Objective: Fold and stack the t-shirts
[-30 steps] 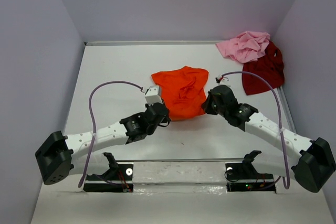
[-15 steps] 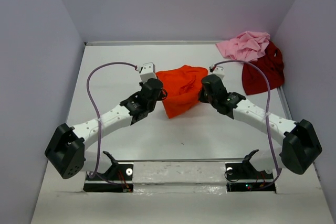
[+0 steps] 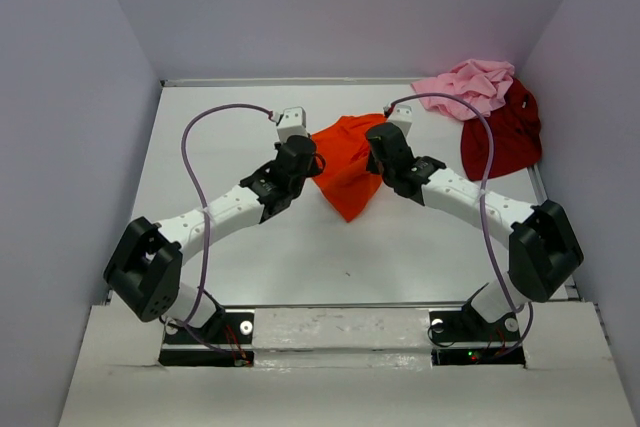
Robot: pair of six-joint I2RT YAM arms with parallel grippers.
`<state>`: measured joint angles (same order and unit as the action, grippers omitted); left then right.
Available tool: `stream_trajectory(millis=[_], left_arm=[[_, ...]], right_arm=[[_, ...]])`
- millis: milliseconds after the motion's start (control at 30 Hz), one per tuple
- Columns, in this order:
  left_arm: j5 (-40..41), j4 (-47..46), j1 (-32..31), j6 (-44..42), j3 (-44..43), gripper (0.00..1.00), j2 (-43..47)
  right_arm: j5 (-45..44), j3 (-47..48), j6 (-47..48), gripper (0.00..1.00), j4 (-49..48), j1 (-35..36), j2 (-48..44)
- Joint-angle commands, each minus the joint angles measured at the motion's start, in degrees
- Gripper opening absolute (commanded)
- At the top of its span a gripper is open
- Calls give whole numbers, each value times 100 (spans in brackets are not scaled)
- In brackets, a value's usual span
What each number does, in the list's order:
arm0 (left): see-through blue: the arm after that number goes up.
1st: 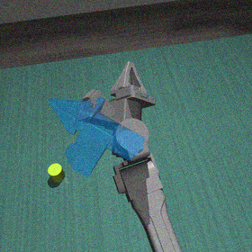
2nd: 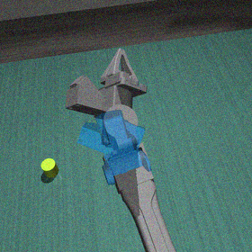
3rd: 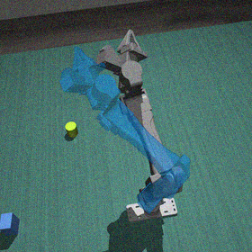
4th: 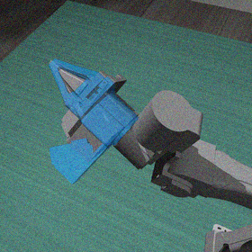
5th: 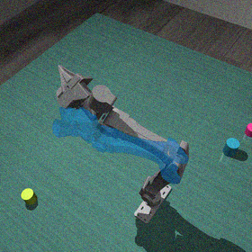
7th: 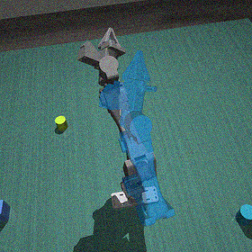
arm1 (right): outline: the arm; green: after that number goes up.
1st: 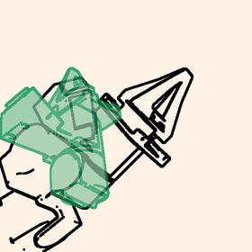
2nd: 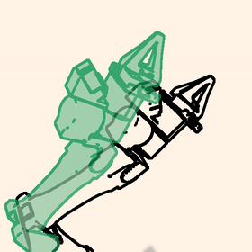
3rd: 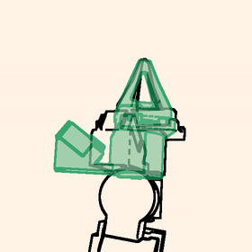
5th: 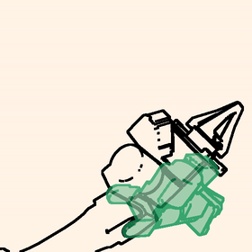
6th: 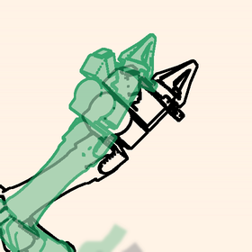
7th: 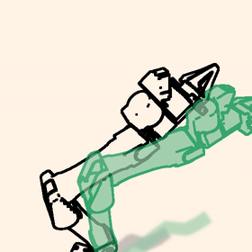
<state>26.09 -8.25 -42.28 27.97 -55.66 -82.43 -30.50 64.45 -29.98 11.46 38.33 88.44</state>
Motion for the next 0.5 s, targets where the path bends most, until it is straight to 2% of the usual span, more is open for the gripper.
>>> stream_trajectory(millis=[0,167,467], left_arm=[[-103,-326,18,95,396,0,254],[-481,-379,18,367,810,0,359],[-982,-827,18,895,1637,0,509]], right_arm=[[-211,174,45,0,-338,-27,-90],[-175,-54,36,0,-303,-27,-284],[106,-1038,-237,0,198,-27,-1443]])
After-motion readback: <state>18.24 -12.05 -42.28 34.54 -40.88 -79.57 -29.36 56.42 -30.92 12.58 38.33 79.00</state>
